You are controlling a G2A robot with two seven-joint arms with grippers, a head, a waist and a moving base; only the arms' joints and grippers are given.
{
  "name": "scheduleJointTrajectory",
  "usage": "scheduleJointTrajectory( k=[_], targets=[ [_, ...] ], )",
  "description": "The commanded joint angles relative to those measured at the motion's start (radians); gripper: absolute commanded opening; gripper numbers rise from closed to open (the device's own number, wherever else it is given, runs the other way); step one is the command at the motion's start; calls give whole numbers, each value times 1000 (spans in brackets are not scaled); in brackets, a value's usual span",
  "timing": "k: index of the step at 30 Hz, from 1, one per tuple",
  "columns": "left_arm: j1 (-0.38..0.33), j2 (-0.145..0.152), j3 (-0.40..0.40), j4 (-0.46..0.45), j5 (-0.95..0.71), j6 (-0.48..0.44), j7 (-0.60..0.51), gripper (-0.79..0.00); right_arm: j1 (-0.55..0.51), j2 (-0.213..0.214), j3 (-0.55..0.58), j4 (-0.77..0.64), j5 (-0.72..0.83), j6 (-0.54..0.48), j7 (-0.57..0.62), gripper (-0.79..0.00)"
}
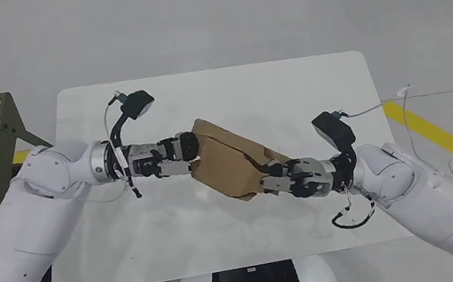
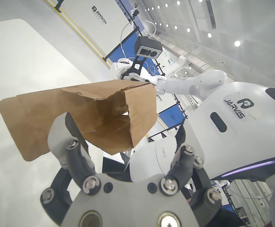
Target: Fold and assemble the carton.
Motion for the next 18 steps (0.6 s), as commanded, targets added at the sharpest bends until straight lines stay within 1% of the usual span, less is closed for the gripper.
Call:
scheduleJointTrajectory(
  k=[1, 4, 7, 9, 11, 18],
  targets=[
    [-5, 7, 15, -8, -10, 3, -3, 0, -1, -2, 2, 0, 1, 0, 5, -785],
    [-18, 19, 36, -21, -15, 24, -24, 0, -4, -4, 8, 1, 3, 0, 9, -785],
    [-27, 29, 50, -25, -37, 22, -22, 0, -9, -6, 13, 0, 4, 0, 15, -785],
    [-20, 35, 46, -7, -47, -23, 23, 0, -13, -8, 16, 2, 6, 0, 18, -785],
    [-18, 41, 48, -2, -46, -41, 41, 0, -16, -9, 19, 2, 7, 0, 21, -785],
    [-24, 60, 70, 2, -73, -69, 69, 0, -23, -14, 30, 0, 10, 0, 34, -785]
  ],
)
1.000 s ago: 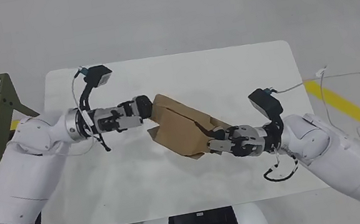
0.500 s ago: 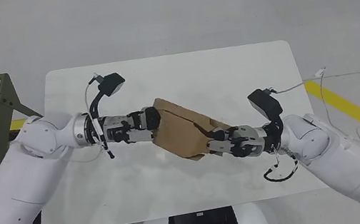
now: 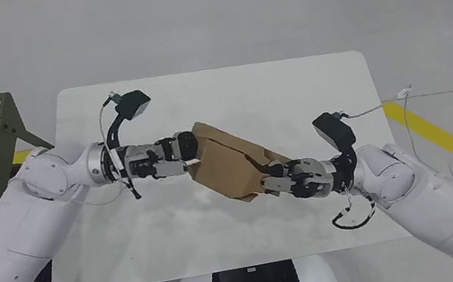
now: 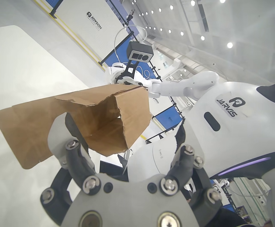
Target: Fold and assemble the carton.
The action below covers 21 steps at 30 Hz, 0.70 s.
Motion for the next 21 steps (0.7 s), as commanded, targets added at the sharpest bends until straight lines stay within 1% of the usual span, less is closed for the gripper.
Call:
scheduleJointTrajectory(
  k=[1, 7, 15, 21],
  targets=[
    [-2, 3, 9, 1, -23, -10, 10, 0, -2, -1, 4, -1, 0, 0, 3, -785],
    [-14, 8, 30, 17, -62, -34, 35, 0, -9, -5, 12, -3, 0, 0, 14, -785],
    [-62, 13, 79, 11, -52, 29, -29, 0, -19, -10, 27, -6, 1, 0, 24, -785],
    [-76, 20, 106, 9, -48, 40, -40, 0, -29, -12, 40, -11, 3, 0, 31, -785]
  ],
)
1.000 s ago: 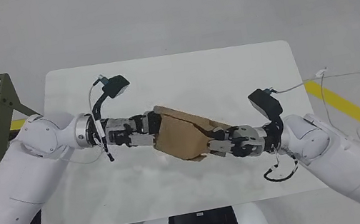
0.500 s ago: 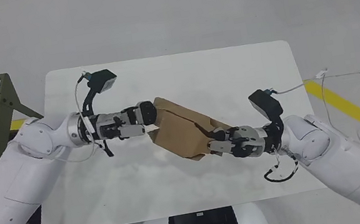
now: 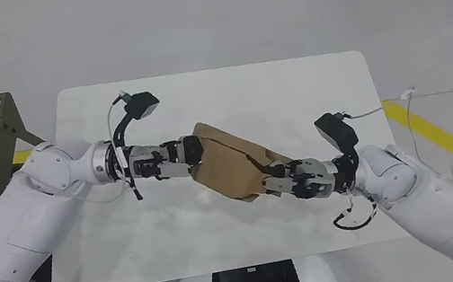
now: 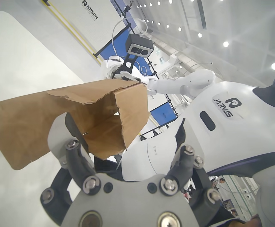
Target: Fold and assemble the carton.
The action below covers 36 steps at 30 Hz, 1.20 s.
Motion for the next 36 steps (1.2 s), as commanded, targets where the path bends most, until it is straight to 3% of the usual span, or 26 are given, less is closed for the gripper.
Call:
scheduleJointTrajectory(
  k=[1, 10, 19, 35, 36],
  targets=[
    [-3, 2, 11, -8, -8, 7, -7, 0, -2, -1, 3, -1, 1, 0, 3, -785],
    [-25, 17, 46, -45, -20, 54, -54, 0, -9, -6, 14, -1, 5, 0, 14, -785],
    [-29, 18, 69, -43, -99, 41, -41, 0, -11, -12, 17, 3, 7, 0, 27, -785],
    [-50, -43, 62, -3, -252, 149, -150, 0, -11, -22, 26, 16, -31, 0, 28, -785],
    [-49, -48, 56, -1, -256, 155, -156, -34, -11, -23, 27, 16, -31, 0, 25, -785]
  ],
)
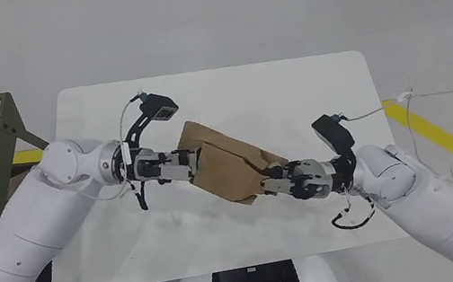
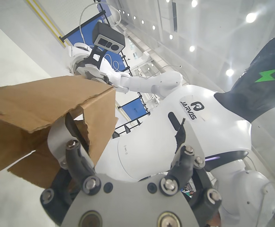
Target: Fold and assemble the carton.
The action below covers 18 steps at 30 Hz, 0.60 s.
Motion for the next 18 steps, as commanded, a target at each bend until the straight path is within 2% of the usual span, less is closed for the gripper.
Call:
scheduleJointTrajectory(
  k=[1, 3, 4, 9, 10, 18],
  targets=[
    [3, -10, -12, 3, -5, 12, -11, -77, -1, -1, 3, 1, -1, 0, -5, -785],
    [8, -18, -25, 8, -5, 24, -23, -163, -2, -2, 5, 1, -2, 0, -9, -785],
    [10, -23, -32, 10, -4, 29, -29, -243, -2, -3, 5, 2, -3, 0, -10, -785],
    [22, -41, -66, 13, 23, 56, -56, -332, -3, -5, 10, 3, -2, 0, -14, -785],
    [24, -44, -72, 14, 34, 62, -62, -385, -3, -5, 11, 2, -1, 0, -14, -785],
    [41, -64, -109, 11, 91, 86, -86, -434, -4, -6, 15, 4, 11, 0, -2, -785]
  ],
)
